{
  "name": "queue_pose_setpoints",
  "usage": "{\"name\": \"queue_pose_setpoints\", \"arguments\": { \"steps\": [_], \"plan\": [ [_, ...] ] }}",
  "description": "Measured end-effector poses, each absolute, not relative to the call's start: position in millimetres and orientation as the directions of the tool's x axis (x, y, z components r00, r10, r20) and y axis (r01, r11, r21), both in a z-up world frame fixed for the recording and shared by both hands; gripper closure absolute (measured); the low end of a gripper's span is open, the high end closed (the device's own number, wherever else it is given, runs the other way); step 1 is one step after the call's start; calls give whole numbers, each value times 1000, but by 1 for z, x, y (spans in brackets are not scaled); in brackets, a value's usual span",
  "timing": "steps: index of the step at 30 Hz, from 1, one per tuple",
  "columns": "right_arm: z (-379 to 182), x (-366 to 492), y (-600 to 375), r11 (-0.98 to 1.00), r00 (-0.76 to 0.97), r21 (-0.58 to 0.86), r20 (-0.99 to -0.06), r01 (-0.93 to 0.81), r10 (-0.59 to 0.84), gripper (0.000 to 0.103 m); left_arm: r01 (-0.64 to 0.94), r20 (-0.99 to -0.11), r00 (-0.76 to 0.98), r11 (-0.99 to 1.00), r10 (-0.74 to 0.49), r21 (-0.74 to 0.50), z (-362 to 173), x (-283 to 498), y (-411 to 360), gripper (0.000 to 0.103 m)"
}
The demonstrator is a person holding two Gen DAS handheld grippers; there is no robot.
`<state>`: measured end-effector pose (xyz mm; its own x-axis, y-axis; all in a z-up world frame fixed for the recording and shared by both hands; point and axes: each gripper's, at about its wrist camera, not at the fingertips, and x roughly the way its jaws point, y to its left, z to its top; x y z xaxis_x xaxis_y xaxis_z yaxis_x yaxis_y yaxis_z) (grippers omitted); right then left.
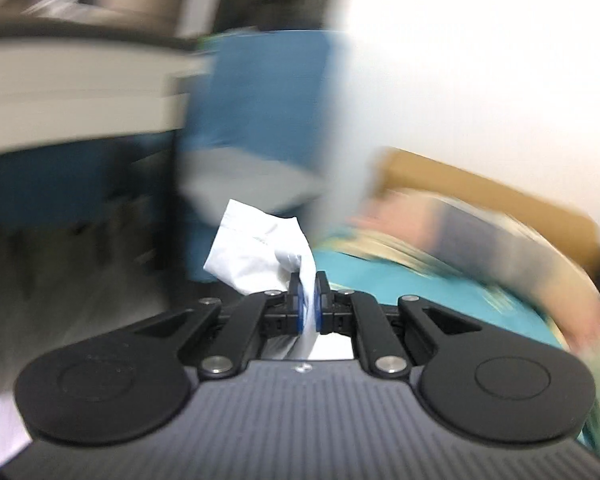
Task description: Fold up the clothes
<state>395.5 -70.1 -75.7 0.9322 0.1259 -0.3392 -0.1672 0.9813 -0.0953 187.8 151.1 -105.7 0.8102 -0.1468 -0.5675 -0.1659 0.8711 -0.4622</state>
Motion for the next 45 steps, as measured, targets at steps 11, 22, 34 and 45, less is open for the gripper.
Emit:
{"name": "queue_pose_setpoints", "arguments": {
  "steps": [11,22,34,45],
  "plan": [
    [-177,385,-232,950,839,266,-544,162,9,89,-59,-636,742,924,-212,-377,-132,206,103,6],
    [-98,293,-219,941,834,331,-499,-68,236,30,1,-654,737,969,-168,-248,-89,172,86,6],
    [-42,104,-231,899,820,406,-451,-166,354,29,-17,-742,475,838,-473,-546,-70,122,217,7],
    [-39,22,-274,886,811,454,-481,-96,334,29,83,-735,424,831,-529,-550,-106,110,236,39]
  ]
}}
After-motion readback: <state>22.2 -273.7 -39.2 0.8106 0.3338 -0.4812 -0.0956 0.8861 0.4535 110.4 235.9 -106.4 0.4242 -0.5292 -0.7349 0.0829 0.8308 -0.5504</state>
